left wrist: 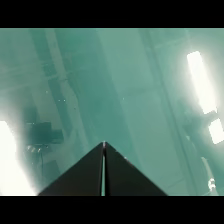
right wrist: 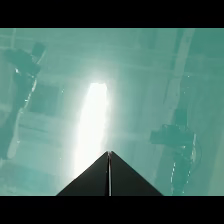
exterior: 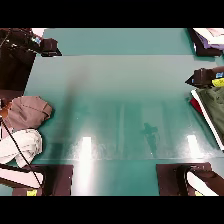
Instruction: Fold the shirts.
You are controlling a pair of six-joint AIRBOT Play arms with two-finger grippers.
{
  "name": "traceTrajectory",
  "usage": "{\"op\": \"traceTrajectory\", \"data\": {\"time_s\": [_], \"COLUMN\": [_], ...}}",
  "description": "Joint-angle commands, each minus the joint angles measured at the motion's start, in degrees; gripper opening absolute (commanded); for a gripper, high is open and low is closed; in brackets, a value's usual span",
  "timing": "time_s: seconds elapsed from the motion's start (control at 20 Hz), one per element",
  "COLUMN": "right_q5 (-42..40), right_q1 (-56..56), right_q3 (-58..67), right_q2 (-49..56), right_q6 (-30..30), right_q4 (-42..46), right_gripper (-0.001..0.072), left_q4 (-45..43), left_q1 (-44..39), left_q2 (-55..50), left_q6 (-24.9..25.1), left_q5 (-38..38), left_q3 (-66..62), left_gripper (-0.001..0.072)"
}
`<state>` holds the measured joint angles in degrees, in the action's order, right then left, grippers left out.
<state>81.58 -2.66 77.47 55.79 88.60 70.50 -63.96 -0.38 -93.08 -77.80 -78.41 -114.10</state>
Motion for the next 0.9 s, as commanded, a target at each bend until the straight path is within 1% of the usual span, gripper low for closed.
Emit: {"op": "traceTrajectory", "data": {"time_s": [0.0, 0.3, 0.4, 0.45, 0.5, 0.55, 0.6, 0.65, 0.7, 0.8, 0.85], "right_q5": [0.1, 0.1, 0.0, 0.0, 0.0, 0.0, 0.0, 0.1, 0.1, 0.0, 0.0], "right_q1": [0.0, 0.0, 0.0, 0.0, 0.0, 0.0, 0.0, 0.0, 0.0, 0.0, 0.0], "right_q3": [0.0, 0.0, 0.0, 0.0, 0.0, 0.0, 0.0, 0.0, 0.0, 0.0, 0.0], "right_q2": [0.0, 0.0, 0.0, 0.0, 0.0, 0.0, 0.0, 0.0, 0.0, 0.0, 0.0], "right_q6": [0.0, 0.0, 0.0, 0.0, 0.0, 0.0, 0.0, 0.0, 0.0, 0.0, 0.0], "right_q4": [0.0, 0.0, 0.0, 0.0, 0.0, 0.0, 0.0, 0.0, 0.0, 0.0, 0.0], "right_gripper": [0.0017, 0.0018, 0.0017, 0.0017, 0.0017, 0.0017, 0.0017, 0.0017, 0.0017, 0.0017, 0.0017], "left_q4": [0.0, 0.3, 1.2, 0.2, -1.7, -5.7, -10.1, -16.2, -20.2, -25.7, -27.7], "left_q1": [0.0, 0.0, 0.0, 0.3, 0.9, 1.3, 1.3, 1.2, 1.3, 1.3, 1.3], "left_q2": [0.0, 0.0, 0.0, 0.1, 0.4, 0.9, 2.1, 3.8, 5.9, 11.4, 14.7], "left_q6": [0.0, -0.4, 0.3, -0.3, -1.5, -1.9, -2.4, -3.4, -3.8, -3.8, -3.9], "left_q5": [0.0, 0.1, -2.4, -5.3, -9.3, -12.0, -13.1, -13.4, -13.6, -12.8, -11.1], "left_q3": [0.0, 0.0, 0.0, -0.1, 0.0, 0.0, 0.6, 2.0, 4.2, 12.0, 17.1], "left_gripper": [0.0025, 0.0026, 0.0025, 0.0025, 0.0025, 0.0025, 0.0025, 0.0025, 0.0025, 0.0025, 0.0026]}}
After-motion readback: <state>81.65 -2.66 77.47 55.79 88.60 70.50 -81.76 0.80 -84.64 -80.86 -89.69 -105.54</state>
